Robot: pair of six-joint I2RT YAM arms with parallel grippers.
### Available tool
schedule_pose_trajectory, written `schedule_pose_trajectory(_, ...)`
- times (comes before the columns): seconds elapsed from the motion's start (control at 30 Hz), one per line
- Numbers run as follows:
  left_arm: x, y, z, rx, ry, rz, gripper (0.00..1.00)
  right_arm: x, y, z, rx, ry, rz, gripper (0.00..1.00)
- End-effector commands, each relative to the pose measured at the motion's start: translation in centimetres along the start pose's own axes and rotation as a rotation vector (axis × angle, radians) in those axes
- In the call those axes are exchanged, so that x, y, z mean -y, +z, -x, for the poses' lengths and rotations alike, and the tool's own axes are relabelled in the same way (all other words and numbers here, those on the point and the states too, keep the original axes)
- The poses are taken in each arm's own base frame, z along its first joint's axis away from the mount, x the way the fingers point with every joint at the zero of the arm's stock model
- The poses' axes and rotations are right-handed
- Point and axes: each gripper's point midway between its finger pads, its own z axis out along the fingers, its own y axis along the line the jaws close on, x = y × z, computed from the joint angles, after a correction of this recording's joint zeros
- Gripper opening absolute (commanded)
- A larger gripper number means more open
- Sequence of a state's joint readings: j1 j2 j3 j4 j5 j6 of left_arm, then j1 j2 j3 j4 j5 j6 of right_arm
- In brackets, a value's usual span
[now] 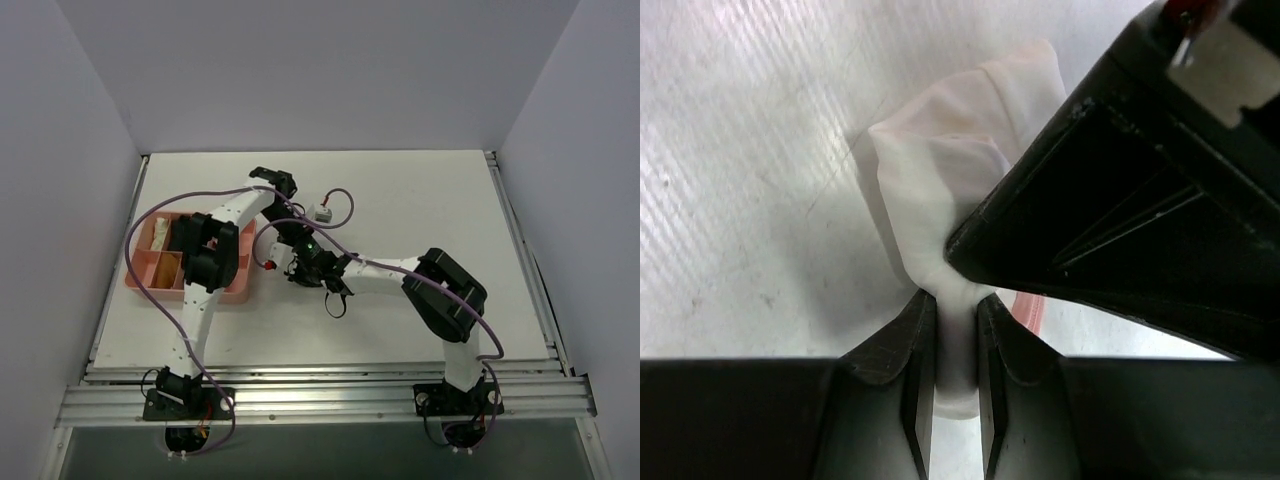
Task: Roll the underwear
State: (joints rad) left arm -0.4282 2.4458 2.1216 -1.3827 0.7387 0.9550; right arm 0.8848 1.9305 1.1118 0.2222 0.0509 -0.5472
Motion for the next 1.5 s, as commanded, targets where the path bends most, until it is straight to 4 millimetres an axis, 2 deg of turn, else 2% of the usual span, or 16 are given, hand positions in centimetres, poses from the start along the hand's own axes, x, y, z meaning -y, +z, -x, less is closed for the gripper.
schedule_pose_trajectory(0.0, 0.1, -5.2, 1.1, 0.074, 0.068, 0.096, 0.09, -4.5, -0.1, -7.7, -0.260, -0.003, 0.164, 0.00)
schedule_pose_trajectory(0.27, 1.9, -5.0, 0.9, 0.073, 0.070, 0.014, 0.14, -3.8, -0.1, -7.7, -0.266, 0.006, 0.142, 0.00)
schedule_pose_trajectory(0.4, 1.8, -4.5, 0.5, 0.063, 0.055, 0.006, 0.14, -3.2, -0.1, -7.5, -0.260, 0.013, 0.130, 0.00)
schedule_pose_trajectory(0.43, 1.6, -4.5, 0.6, 0.064, 0.049, 0.016, 0.14, -3.5, -0.5, -8.2, -0.287, 0.010, 0.147, 0.00)
schedule_pose_trajectory(0.63, 0.9, -6.5, 1.7, 0.099, 0.049, 0.115, 0.15, -3.5, -0.4, -8.7, -0.321, 0.001, 0.150, 0.00)
schedule_pose_trajectory(0.77, 0.9, -7.5, 2.5, 0.153, 0.051, 0.140, 0.25, -3.2, -0.4, -9.0, -0.339, -0.004, 0.139, 0.00)
schedule_pose_trajectory(0.9, 1.1, -7.2, 1.9, 0.143, 0.042, 0.112, 0.19, -3.1, -0.4, -8.8, -0.337, -0.001, 0.139, 0.00)
schedule_pose_trajectory(1.03, -0.1, -7.5, 1.5, 0.134, 0.012, 0.170, 0.16, -2.9, -0.6, -9.3, -0.377, 0.013, 0.143, 0.00)
schedule_pose_trajectory(1.2, -3.0, -11.1, 1.8, 0.160, -0.071, 0.396, 0.11, -3.2, -0.9, -8.8, -0.359, 0.114, 0.187, 0.00)
schedule_pose_trajectory(1.23, -4.6, -12.4, 2.7, 0.213, -0.125, 0.485, 0.11, -3.5, -0.9, -8.8, -0.360, 0.123, 0.198, 0.00)
schedule_pose_trajectory(1.3, -6.1, -15.3, 2.2, 0.243, -0.195, 0.628, 0.11, -4.3, -1.0, -9.0, -0.371, 0.142, 0.242, 0.00)
schedule_pose_trajectory(1.33, -6.8, -16.6, 2.8, 0.294, -0.217, 0.679, 0.10, -4.6, -1.0, -9.1, -0.374, 0.155, 0.259, 0.00)
schedule_pose_trajectory(1.37, -6.8, -18.3, 2.8, 0.329, -0.228, 0.723, 0.10, -4.6, -0.9, -9.1, -0.376, 0.161, 0.268, 0.00)
schedule_pose_trajectory(1.4, -7.2, -18.7, 2.5, 0.342, -0.250, 0.753, 0.10, -4.7, -1.0, -9.3, -0.387, 0.167, 0.278, 0.00)
schedule_pose_trajectory(1.43, -8.0, -20.1, 2.7, 0.370, -0.262, 0.830, 0.10, -4.9, -1.1, -9.3, -0.384, 0.175, 0.295, 0.00)
schedule_pose_trajectory(1.47, -7.4, -21.4, 3.2, 0.391, -0.243, 0.862, 0.09, -4.9, -1.1, -9.2, -0.382, 0.180, 0.302, 0.00)
